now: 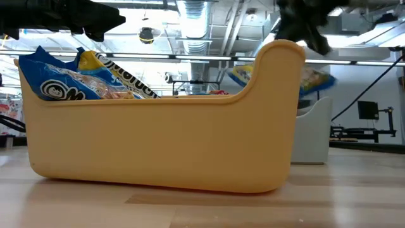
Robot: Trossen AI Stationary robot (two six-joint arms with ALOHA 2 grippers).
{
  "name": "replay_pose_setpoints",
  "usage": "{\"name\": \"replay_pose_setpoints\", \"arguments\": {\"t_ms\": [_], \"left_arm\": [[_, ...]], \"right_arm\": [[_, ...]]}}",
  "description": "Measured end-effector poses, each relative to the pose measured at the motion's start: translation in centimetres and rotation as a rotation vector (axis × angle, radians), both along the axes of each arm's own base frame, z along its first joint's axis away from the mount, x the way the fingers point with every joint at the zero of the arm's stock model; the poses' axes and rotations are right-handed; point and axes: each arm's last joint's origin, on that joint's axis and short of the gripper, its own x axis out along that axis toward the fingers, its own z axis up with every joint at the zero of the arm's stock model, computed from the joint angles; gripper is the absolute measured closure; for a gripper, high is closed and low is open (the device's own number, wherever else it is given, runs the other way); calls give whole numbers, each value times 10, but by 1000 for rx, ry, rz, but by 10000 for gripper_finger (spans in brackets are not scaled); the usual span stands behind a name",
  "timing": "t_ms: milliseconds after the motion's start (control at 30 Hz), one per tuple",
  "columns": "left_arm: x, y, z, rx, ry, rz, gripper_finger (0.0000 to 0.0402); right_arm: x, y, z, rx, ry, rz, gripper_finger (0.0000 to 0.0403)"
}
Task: Sort Maruchan noodles
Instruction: Put the blue noodle pack into the yellow bin
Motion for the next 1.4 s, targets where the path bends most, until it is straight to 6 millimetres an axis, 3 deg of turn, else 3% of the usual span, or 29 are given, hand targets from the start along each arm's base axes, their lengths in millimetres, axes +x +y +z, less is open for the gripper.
{"name": "replay_pose_setpoints", "arguments": {"t_ms": [267,567,733,1067,1400], "left_arm": [[0,0,0,0,0,0,237],[0,0,0,0,0,0,237],[0,0,0,-7,-1,-1,237],[0,0,0,-10,-1,-1,237],[0,0,0,-10,0,-1,237]], "right_arm": [[30,25,52,-126,-202,187,396],[76,80,68,-184,-212,405,396],[98,104,55,-186,-127,468,395],[131,110,-7,21,73,592,395],[128,105,-16,119,179,637,376]]}}
